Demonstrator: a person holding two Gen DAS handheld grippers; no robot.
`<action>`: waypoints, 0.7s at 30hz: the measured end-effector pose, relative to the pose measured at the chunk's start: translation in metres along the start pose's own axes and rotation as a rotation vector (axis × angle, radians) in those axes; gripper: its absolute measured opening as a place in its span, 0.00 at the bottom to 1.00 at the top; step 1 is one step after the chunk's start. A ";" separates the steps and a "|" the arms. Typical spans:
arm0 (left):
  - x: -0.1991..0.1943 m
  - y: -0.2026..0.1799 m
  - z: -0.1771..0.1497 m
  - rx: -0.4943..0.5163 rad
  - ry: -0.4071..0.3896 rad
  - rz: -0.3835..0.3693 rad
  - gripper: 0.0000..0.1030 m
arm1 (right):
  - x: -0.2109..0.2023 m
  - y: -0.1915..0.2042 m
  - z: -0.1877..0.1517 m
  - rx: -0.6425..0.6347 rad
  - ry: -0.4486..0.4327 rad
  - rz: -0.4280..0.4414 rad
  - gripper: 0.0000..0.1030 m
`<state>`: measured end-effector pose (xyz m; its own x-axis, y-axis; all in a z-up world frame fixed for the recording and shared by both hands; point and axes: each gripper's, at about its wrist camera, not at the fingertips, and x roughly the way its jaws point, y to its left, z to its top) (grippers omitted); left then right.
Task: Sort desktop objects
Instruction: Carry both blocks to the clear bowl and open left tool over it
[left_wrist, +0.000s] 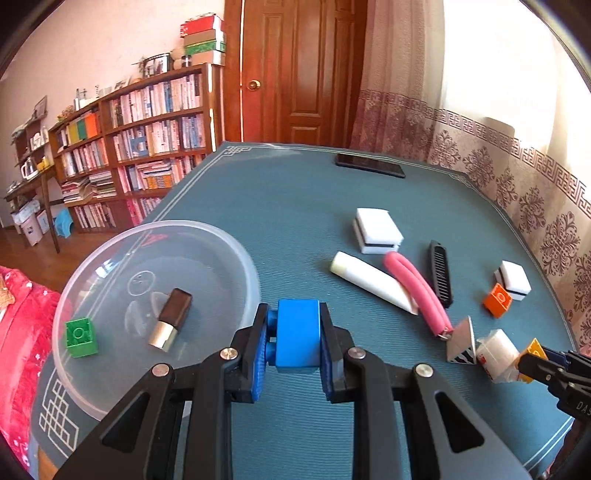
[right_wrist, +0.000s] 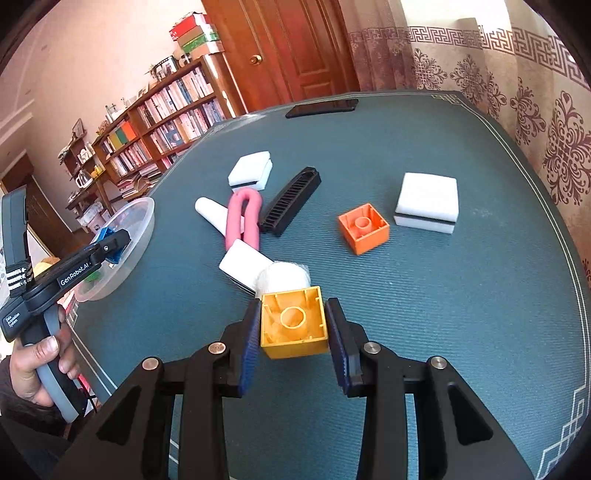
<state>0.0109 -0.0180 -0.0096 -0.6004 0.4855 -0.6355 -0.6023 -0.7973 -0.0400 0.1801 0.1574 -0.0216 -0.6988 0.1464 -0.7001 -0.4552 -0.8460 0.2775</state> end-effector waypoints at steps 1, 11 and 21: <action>-0.001 0.008 0.000 -0.012 -0.004 0.013 0.25 | 0.002 0.004 0.002 -0.008 0.000 0.004 0.33; -0.001 0.062 0.002 -0.085 -0.023 0.083 0.25 | 0.011 0.026 0.008 -0.039 0.024 -0.005 0.33; 0.011 0.084 -0.004 -0.127 -0.004 0.088 0.26 | 0.003 0.014 -0.001 -0.014 0.043 -0.078 0.33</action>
<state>-0.0442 -0.0808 -0.0234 -0.6501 0.4128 -0.6380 -0.4758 -0.8757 -0.0817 0.1726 0.1454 -0.0205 -0.6371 0.1897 -0.7471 -0.4990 -0.8403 0.2121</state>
